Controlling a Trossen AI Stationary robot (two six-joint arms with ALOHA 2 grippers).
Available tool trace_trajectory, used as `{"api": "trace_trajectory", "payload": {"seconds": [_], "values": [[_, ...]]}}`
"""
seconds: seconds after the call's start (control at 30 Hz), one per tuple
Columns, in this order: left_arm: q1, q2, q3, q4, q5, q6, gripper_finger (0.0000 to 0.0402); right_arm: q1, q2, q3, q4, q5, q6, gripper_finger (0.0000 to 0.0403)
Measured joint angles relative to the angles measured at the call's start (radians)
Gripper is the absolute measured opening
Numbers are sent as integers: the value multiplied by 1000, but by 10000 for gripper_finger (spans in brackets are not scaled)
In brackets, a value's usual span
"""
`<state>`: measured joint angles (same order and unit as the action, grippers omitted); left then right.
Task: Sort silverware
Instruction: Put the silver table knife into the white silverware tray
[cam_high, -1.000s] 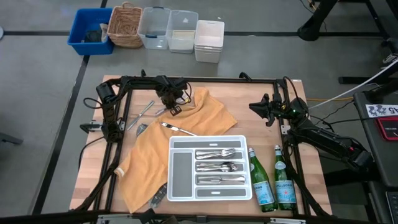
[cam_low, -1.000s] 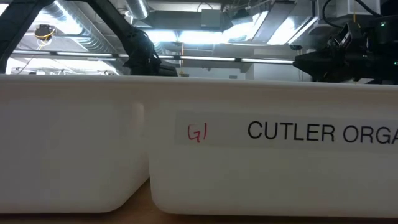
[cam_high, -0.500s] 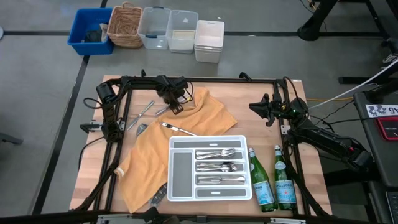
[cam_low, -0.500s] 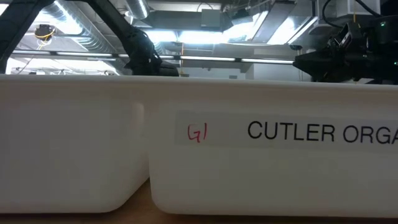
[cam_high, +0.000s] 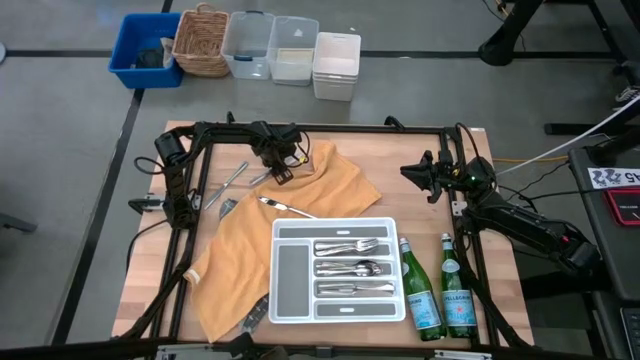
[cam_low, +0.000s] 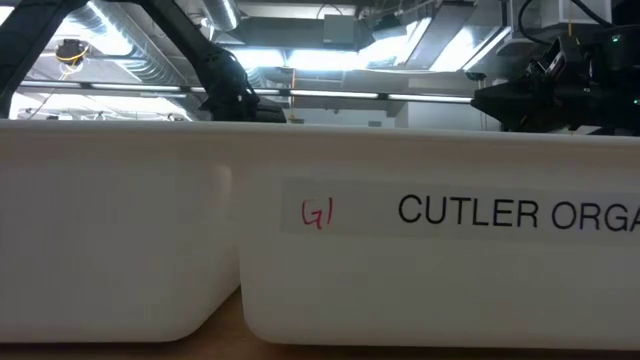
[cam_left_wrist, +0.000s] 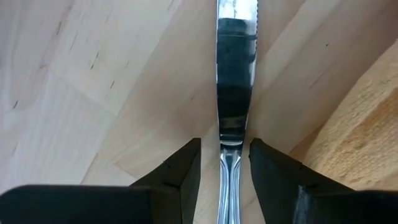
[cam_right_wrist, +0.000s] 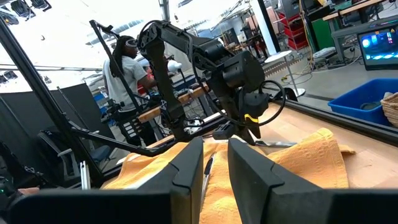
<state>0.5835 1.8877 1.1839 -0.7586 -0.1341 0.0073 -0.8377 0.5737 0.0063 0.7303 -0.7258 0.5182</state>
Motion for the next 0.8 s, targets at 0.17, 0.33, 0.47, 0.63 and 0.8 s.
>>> {"api": "trace_trajectory", "payload": {"seconds": [0.17,0.33,0.47,0.63,0.8], "values": [[0,26,3,-7,-1,23,123,0,0,0,0,0,0,78],[-3,52,5,-12,-5,24,106,0,0,0,0,0,0,78],[-8,54,4,-16,-15,24,69,0,0,0,1,-12,-9,78],[-8,54,3,-18,-15,19,31,-1,-9,0,16,-102,-57,78],[-8,55,2,-19,-10,19,29,-1,-26,0,19,-148,-89,78]]}}
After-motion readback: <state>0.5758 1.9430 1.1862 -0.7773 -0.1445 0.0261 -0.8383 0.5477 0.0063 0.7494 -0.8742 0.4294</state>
